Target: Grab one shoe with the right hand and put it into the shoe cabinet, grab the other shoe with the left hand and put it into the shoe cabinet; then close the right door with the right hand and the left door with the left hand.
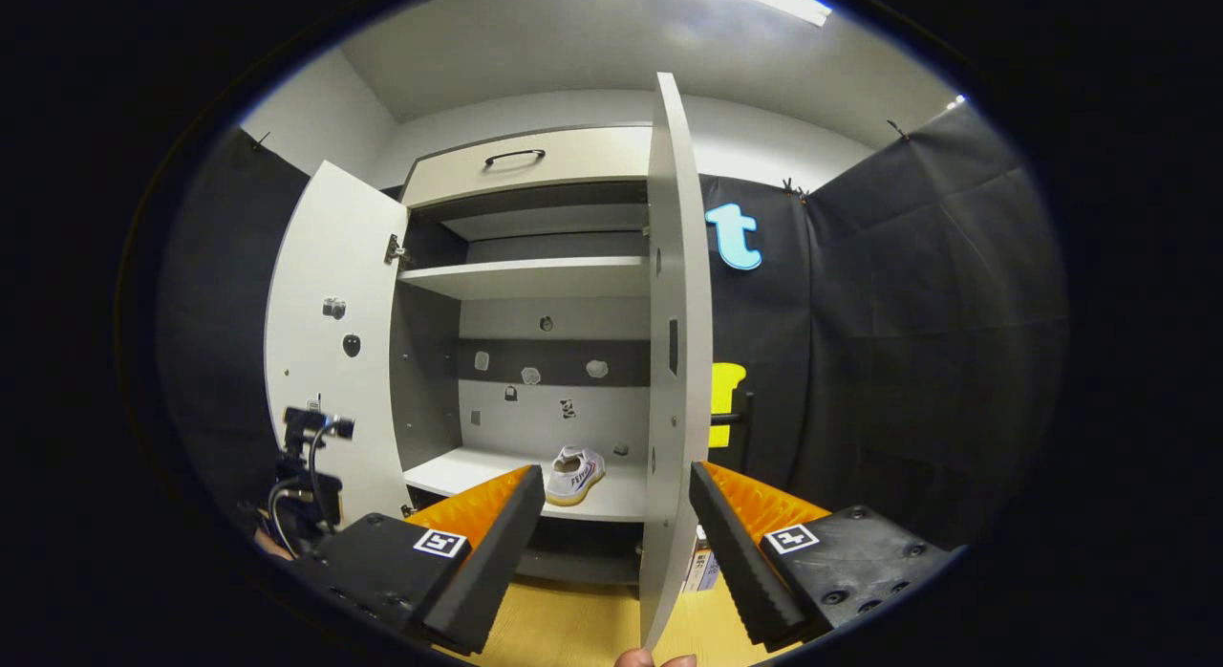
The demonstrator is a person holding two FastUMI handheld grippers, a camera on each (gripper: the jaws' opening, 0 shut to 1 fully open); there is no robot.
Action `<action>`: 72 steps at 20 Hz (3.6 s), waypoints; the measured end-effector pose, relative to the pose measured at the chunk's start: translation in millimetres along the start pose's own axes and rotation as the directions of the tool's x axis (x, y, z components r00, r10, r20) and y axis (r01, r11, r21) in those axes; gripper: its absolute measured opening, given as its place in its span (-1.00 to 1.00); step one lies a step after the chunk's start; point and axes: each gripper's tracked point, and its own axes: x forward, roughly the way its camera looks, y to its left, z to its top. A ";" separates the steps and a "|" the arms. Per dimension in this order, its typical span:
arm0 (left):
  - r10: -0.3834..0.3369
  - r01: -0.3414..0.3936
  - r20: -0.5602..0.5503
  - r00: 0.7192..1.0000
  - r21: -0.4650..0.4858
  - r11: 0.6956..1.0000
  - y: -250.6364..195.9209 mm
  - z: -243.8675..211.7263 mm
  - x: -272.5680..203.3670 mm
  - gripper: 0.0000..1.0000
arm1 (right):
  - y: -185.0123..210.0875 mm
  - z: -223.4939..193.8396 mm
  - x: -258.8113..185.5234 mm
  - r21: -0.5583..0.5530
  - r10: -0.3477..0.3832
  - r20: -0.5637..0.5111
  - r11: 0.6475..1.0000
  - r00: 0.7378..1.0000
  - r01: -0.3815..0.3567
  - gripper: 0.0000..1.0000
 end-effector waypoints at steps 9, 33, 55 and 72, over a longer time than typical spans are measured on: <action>0.101 -0.095 0.115 0.988 -0.051 0.994 -9.3 126.2 65.2 -0.89 | -47.4 -17.6 -15.7 0.014 -0.059 -0.047 0.998 0.997 0.060 0.94; 0.266 -0.263 -0.057 0.962 0.047 0.964 -30.2 186.8 290.4 -0.89 | -163.0 -28.8 8.4 -0.004 -0.203 -0.077 0.979 0.976 0.204 0.94; 0.032 -0.088 0.303 0.952 0.172 0.981 -54.1 227.0 100.1 0.82 | -158.1 -14.6 8.7 0.013 -0.196 -0.082 0.980 0.977 0.198 0.94; -0.135 0.071 0.453 0.881 0.155 0.985 -37.8 149.6 -107.4 0.91 | -147.7 -19.6 64.4 0.088 -0.091 -0.094 0.991 0.991 0.099 0.95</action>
